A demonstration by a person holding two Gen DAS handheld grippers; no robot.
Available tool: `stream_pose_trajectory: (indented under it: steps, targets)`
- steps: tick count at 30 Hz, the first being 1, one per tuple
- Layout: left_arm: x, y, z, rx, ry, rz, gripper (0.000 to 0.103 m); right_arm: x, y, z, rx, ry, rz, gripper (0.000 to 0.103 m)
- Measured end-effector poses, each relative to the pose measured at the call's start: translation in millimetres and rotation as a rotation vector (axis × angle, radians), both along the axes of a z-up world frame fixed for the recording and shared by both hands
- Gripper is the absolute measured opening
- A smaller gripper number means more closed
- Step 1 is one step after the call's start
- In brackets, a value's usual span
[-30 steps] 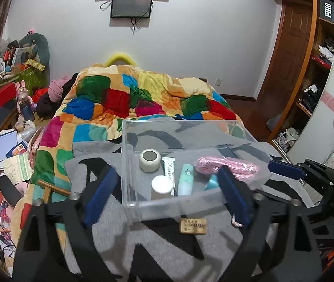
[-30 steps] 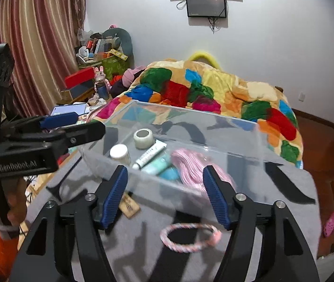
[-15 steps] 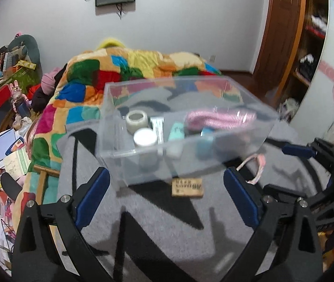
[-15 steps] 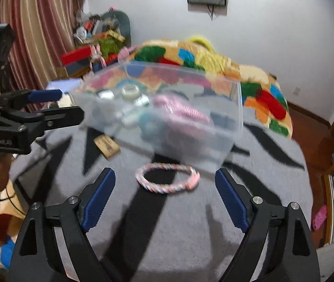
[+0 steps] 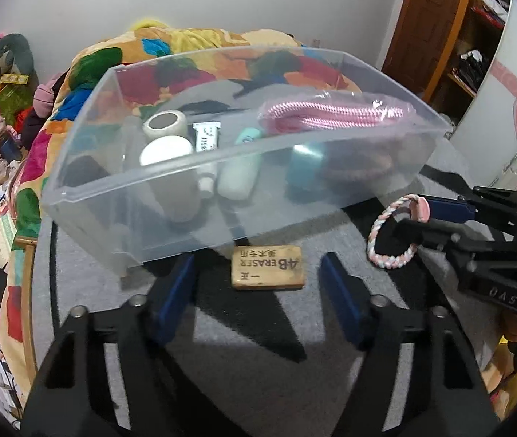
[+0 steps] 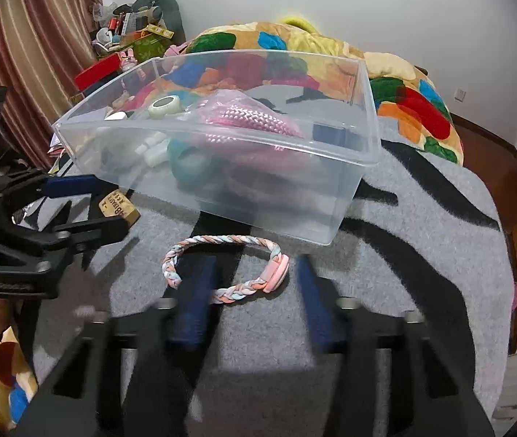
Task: Organize objects
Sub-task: 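Grasp wooden eraser with left tool while right tool grasps braided bracelet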
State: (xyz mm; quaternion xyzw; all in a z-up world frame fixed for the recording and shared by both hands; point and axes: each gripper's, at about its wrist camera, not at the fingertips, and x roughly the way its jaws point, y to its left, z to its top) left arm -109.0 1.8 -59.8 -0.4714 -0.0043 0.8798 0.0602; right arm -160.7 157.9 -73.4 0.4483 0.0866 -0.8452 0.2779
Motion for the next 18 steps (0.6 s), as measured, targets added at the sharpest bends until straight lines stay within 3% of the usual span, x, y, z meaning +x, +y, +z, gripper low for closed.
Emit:
stream_pose_trajectory:
  steps: [2,4,6,18]
  targets:
    - [1.0,1.2,-0.6,0.0,0.001,-0.009,0.057,2.6,2.1,0.3,-0.009,0.001,0.001,0.012]
    - [2.4,2.8,-2.0,0.003,-0.002,-0.025,0.045,8.0,4.0,2.1,-0.028,0.003,0.009,0.01]
    - [5.5,3.1,-1.9,-0.007,0.006,-0.032,0.039,13.9,3.4,5.4,-0.038,0.012,0.015,0.01]
    - [34.1,-13.1,21.0,0.069,0.09,0.005,0.039,40.8,-4.2,52.5,-0.15,0.081,0.076,0.01]
